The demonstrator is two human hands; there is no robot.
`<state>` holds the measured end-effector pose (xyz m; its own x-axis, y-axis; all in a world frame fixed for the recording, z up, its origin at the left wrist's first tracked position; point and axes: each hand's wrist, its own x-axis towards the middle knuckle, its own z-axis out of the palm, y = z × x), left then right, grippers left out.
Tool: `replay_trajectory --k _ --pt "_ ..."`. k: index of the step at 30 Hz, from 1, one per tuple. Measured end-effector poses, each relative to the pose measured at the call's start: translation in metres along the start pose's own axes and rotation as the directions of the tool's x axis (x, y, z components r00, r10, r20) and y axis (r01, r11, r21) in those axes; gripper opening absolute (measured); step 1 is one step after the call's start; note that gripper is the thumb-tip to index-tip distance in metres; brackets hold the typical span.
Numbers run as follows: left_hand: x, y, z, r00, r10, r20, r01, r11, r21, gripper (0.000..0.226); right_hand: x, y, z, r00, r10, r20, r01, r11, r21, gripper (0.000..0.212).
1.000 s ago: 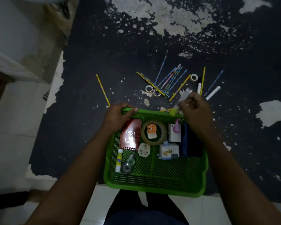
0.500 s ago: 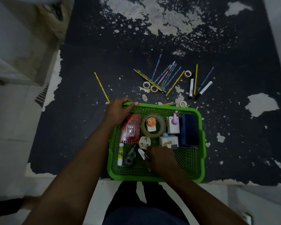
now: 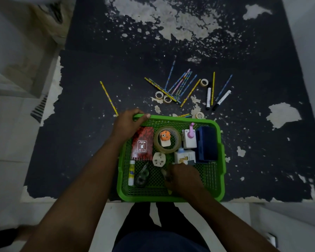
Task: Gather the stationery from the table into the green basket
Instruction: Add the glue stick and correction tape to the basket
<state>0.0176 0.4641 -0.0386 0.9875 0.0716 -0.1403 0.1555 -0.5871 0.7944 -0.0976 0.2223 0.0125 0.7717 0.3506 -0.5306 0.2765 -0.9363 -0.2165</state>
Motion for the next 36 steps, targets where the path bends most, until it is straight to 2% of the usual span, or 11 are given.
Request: replay_trajectory --k 7,14,18,24,30,36 --pt "-0.001 0.003 -0.001 1.0 0.005 -0.002 -0.005 1.0 0.003 0.046 0.009 -0.016 0.011 0.998 -0.054 -0.032 0.057 0.992 0.114 0.023" --pt "-0.001 0.002 -0.001 1.0 0.021 -0.008 -0.021 1.0 0.007 0.041 0.015 -0.018 0.025 0.996 -0.057 -0.061 0.064 0.992 0.106 0.029" --pt "0.0 -0.001 0.0 0.999 0.024 -0.022 -0.024 1.0 0.004 0.046 0.02 -0.023 0.027 0.994 -0.094 -0.051 0.1 0.989 0.113 0.032" --pt "0.002 -0.004 0.001 1.0 0.018 -0.014 -0.018 1.0 -0.012 0.052 0.025 -0.017 0.021 0.997 -0.077 0.01 0.074 0.987 0.145 0.04" --pt "0.001 0.0 0.001 0.999 0.025 -0.029 -0.025 1.0 -0.005 0.049 0.032 -0.017 0.021 0.992 -0.123 0.028 0.114 0.971 0.21 0.015" --pt "0.001 -0.003 0.001 0.999 0.008 -0.031 -0.008 1.0 -0.006 0.054 0.03 -0.015 0.024 0.995 -0.09 0.038 0.072 0.94 0.335 0.016"
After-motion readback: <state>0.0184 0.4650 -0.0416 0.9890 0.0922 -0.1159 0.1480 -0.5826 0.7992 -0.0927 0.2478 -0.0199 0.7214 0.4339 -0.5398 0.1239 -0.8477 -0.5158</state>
